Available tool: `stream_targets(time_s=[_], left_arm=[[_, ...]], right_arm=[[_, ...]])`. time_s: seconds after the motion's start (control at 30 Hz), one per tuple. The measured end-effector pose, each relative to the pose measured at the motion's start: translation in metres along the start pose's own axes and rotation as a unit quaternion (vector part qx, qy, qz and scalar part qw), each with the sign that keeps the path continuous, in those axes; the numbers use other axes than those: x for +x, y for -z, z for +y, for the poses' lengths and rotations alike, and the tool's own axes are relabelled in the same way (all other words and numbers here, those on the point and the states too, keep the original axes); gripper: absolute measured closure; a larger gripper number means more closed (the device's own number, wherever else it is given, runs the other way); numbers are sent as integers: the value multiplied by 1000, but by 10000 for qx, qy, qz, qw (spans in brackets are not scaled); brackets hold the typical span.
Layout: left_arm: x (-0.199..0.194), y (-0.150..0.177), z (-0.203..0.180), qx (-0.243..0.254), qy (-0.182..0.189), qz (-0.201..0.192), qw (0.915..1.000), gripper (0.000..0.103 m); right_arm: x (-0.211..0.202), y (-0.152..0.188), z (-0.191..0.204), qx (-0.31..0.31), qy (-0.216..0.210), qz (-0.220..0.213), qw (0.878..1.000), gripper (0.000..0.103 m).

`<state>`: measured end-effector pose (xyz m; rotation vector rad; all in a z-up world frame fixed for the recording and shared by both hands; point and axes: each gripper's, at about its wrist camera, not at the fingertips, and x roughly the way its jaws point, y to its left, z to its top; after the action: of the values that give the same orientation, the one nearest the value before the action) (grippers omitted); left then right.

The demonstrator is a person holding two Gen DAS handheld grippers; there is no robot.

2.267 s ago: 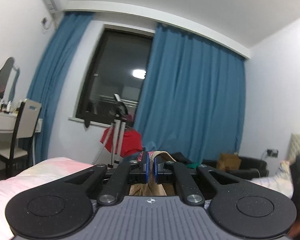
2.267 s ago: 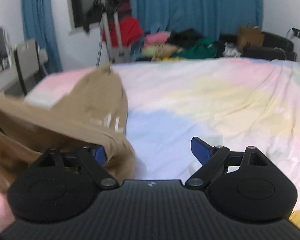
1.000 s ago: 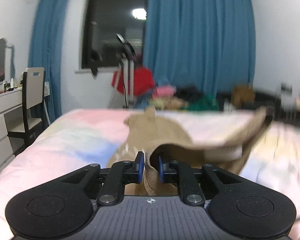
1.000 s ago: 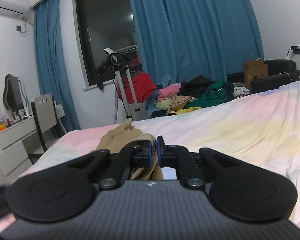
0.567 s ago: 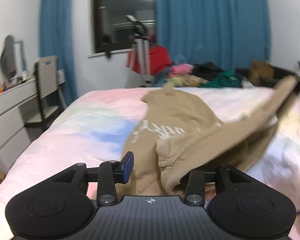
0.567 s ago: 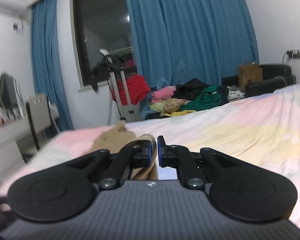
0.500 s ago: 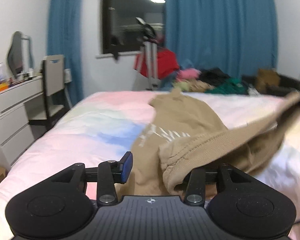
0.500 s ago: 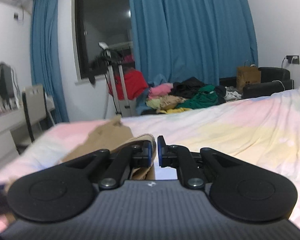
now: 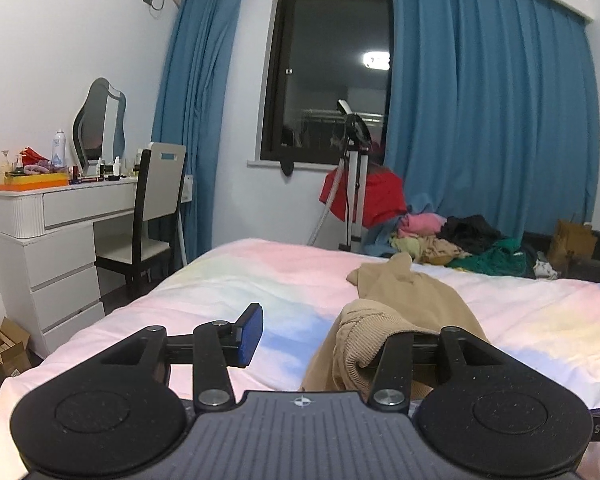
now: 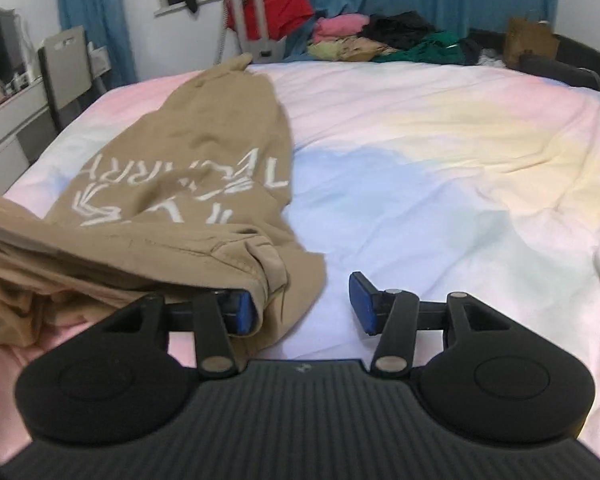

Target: Fold clothes

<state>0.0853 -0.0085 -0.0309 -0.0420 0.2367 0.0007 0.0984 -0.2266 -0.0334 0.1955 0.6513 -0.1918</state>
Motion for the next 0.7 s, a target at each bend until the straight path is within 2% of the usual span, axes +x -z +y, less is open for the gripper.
stream_targets(time_s=[0.1,0.2,0.23,0.37,0.5,0.6,0.7], left_arm=[[-15,-1,-4,18,-105,-195,9998,48],[-33,-27,-4,-162,-90,-594,9981,47],[-40,-41,-5,-226,-77,-751,9969,47],[-61,-116,-10,-344,-48,-1270,9913,47],[-88,-206,-14,-376,34,-1784,9832,47],[-118,-270,-14,-285,112,-2160,9759,44],[-148,-327,-14,-232,283,-2368,9709,41]], right_arm=[[-32,-9,-12,529,182,-789,9953,51],[-73,-30,-19,812,207,-1516,9849,39],[-87,-40,-19,890,157,-1713,9811,39],[-148,-100,-10,881,8,-2382,9672,39],[-220,-165,-4,808,-204,-3025,9495,39],[-277,-205,-3,720,-403,-3385,9374,39],[-332,-234,-6,637,-579,-3676,9260,39]])
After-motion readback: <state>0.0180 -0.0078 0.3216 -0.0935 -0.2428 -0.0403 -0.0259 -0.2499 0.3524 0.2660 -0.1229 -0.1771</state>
